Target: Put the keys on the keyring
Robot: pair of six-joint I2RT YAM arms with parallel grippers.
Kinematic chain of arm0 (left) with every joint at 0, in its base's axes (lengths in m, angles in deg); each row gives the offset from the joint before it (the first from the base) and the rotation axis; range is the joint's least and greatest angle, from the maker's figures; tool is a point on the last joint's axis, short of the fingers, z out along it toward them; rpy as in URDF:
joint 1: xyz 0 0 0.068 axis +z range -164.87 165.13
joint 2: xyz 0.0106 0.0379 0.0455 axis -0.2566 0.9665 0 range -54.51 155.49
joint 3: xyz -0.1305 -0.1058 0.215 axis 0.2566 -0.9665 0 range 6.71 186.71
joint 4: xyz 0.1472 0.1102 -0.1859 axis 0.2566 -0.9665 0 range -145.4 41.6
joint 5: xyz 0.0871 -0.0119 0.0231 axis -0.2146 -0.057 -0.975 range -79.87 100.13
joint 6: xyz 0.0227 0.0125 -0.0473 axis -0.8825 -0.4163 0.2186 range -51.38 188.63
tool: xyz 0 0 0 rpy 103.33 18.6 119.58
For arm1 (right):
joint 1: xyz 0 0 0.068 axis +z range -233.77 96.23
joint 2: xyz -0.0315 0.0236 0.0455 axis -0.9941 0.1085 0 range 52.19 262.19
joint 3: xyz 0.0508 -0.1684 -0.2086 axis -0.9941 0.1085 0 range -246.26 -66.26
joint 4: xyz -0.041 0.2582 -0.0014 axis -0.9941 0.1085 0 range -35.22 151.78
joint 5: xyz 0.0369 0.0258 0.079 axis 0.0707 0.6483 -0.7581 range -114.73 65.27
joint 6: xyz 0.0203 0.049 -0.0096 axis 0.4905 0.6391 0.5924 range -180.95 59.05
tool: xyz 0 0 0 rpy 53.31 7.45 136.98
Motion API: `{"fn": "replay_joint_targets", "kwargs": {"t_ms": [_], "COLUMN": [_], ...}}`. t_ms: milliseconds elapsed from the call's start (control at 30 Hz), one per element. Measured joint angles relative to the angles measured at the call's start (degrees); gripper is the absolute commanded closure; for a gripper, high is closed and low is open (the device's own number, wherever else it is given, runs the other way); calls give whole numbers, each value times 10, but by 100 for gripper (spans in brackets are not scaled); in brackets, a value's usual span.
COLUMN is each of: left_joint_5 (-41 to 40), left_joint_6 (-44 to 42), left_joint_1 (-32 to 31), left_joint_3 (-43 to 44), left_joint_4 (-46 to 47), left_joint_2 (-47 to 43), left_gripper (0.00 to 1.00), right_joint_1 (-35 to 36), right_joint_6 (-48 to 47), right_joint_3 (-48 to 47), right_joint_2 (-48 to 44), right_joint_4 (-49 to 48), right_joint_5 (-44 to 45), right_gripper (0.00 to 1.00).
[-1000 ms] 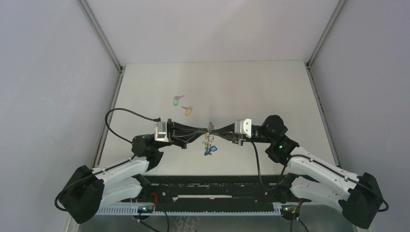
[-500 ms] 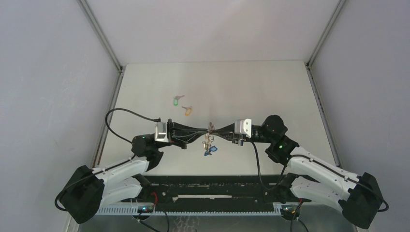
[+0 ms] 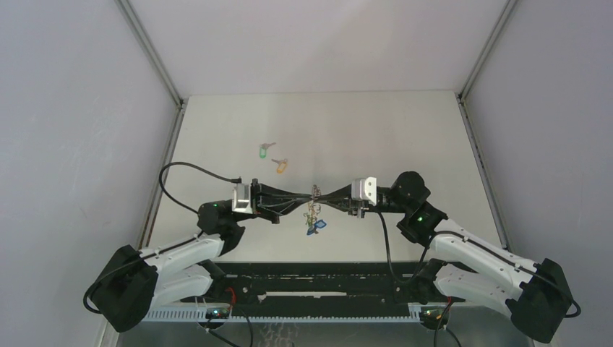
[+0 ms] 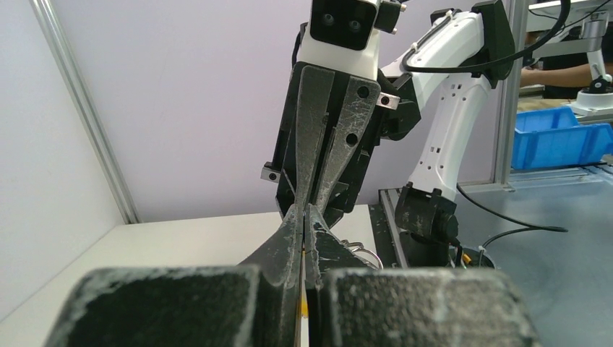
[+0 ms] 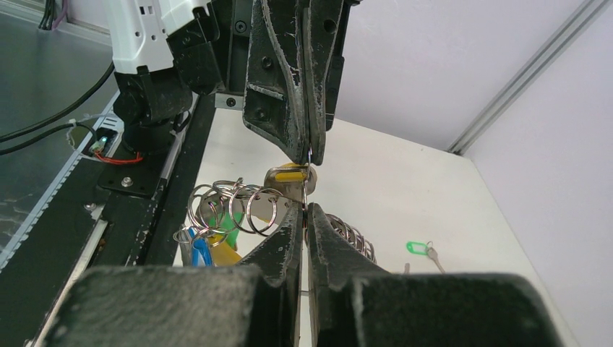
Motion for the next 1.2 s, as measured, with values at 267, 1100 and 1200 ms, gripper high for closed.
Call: {"fn": "replay_joint_targets", "kwargs": {"t_ms": [267, 1100, 1200], "left_joint_5": [5, 5, 5], "left_joint_6": [1, 0, 0], "left_joint_1": [-2, -10, -10], "left_joint_3": [0, 0, 0], "left_joint_4": [2, 12, 14], "left_joint_2": [3, 20, 20], "left_gripper": [100, 100, 100], "right_joint_1": [-3, -13, -14], "right_joint_6": [7, 43, 49], "right_joint_3": [0, -2, -2], "right_joint_2": [0, 0, -3], "right_joint_4": [3, 18, 18], "right_joint_5": [-11, -10, -10], "right_gripper": [100, 100, 100]}}
